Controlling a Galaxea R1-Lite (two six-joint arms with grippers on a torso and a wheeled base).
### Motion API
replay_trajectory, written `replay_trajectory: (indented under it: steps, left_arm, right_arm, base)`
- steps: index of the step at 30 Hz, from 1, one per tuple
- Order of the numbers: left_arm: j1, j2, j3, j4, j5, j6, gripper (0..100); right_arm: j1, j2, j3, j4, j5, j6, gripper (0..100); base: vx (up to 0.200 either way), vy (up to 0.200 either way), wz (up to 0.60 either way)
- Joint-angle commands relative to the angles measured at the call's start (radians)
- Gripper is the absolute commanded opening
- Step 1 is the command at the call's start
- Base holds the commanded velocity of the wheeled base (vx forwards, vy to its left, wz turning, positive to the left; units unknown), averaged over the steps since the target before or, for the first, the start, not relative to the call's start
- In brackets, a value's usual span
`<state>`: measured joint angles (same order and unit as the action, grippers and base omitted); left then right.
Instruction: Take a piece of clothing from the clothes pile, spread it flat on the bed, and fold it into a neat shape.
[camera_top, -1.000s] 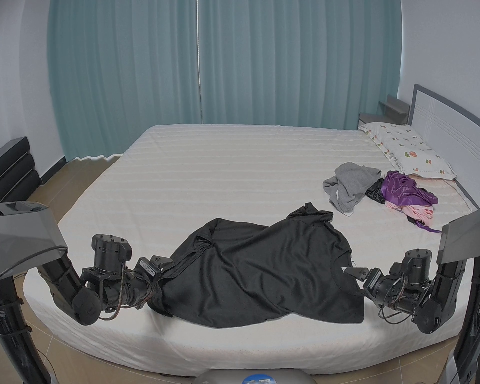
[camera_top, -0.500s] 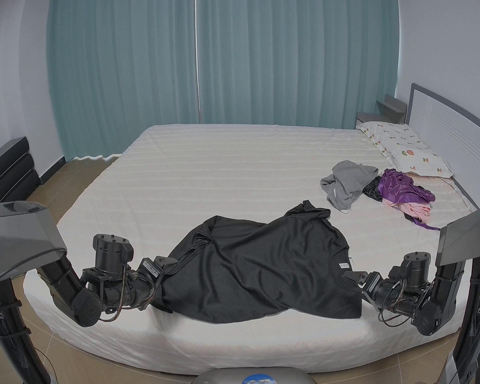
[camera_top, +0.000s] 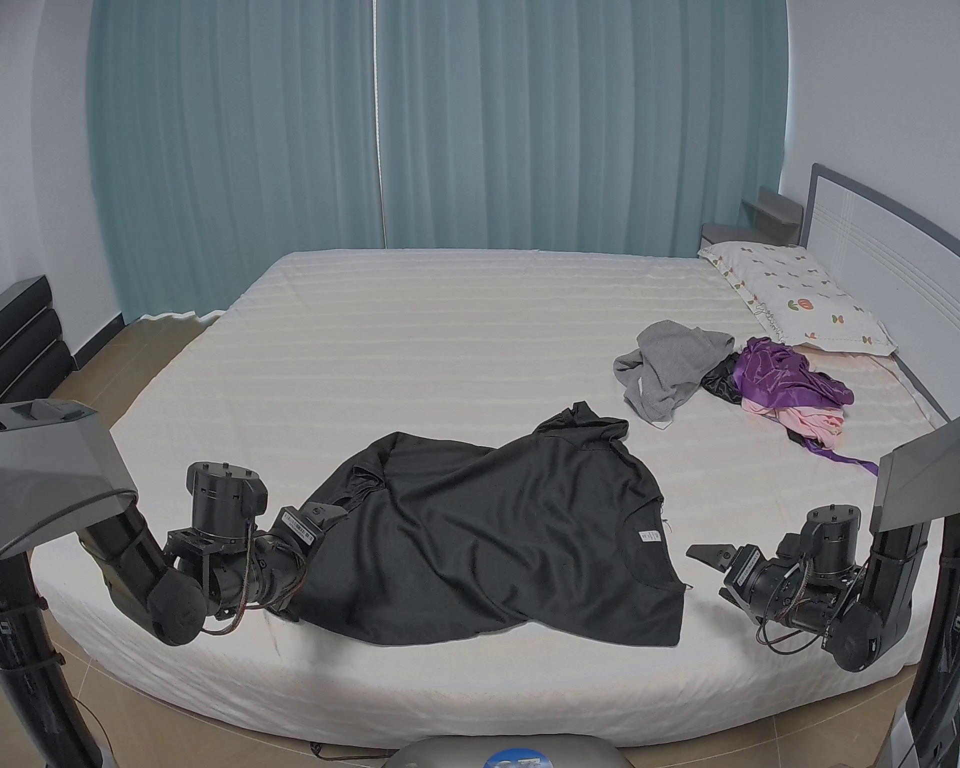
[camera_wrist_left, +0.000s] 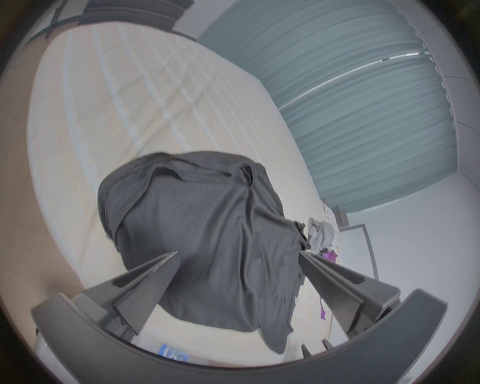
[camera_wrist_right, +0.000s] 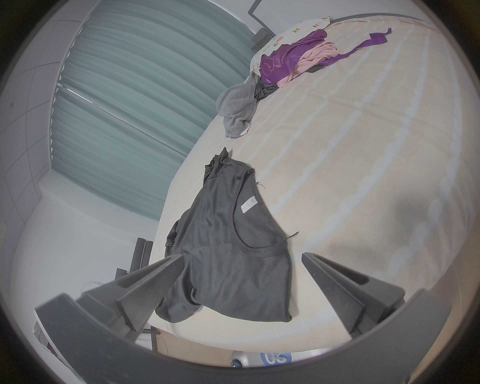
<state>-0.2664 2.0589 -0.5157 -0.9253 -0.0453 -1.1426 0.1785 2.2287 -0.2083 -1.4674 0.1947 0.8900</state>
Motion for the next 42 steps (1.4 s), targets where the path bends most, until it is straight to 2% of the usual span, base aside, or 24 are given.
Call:
replay_trajectory:
  steps: [1,2,3,5,7,10,14,25,34,35,42]
  left_arm:
    - [0.016,0.021,-0.017,0.005,0.013,0.007,100]
    - [0.032,0.024,-0.013,0.006,0.045,0.07,100]
    - [0.032,0.026,-0.012,0.006,0.048,0.081,100]
    - [0.045,0.038,-0.001,0.006,0.093,0.178,100]
    - [0.047,0.044,0.002,0.006,0.108,0.202,100]
    - [0.049,0.107,0.002,0.003,0.174,0.28,100]
    - [0.049,0.145,0.002,-0.001,0.226,0.319,100]
    - [0.104,0.161,0.003,0.006,0.243,0.4,100]
    - [0.124,0.214,-0.012,0.002,0.26,0.409,100]
    - [0.134,0.216,-0.012,0.003,0.26,0.412,0]
    - [0.17,0.216,-0.01,0.005,0.26,0.44,0]
  right_arm:
    - [0.004,0.009,0.0,-0.001,0.0,-0.002,100]
    - [0.006,0.014,0.0,-0.002,0.0,-0.002,100]
    - [0.006,0.014,0.0,-0.002,0.0,-0.002,100]
    - [0.004,0.019,0.007,-0.025,0.0,-0.003,100]
    - [0.006,0.023,0.009,-0.036,0.0,-0.003,100]
    - [0.015,0.051,0.012,-0.068,-0.008,-0.003,100]
    - [0.016,0.055,0.017,-0.071,-0.008,-0.003,100]
    - [0.015,0.054,0.017,-0.071,-0.008,-0.005,100]
    - [0.015,0.054,0.017,-0.071,-0.008,-0.003,100]
    - [0.015,0.054,0.017,-0.071,-0.008,-0.003,100]
    - [0.012,0.054,0.015,-0.071,-0.006,-0.003,100]
  base:
    - [0.0,0.0,0.0]
    - [0.0,0.0,0.0]
    - [0.0,0.0,0.0]
    - [0.0,0.0,0.0]
    - [0.0,0.0,0.0]
    - [0.0,0.0,0.0]
    - [0.0,0.0,0.0]
    - [0.0,0.0,0.0]
    - [0.0,0.0,0.0]
    - [0.0,0.0,0.0]
    - [0.0,0.0,0.0]
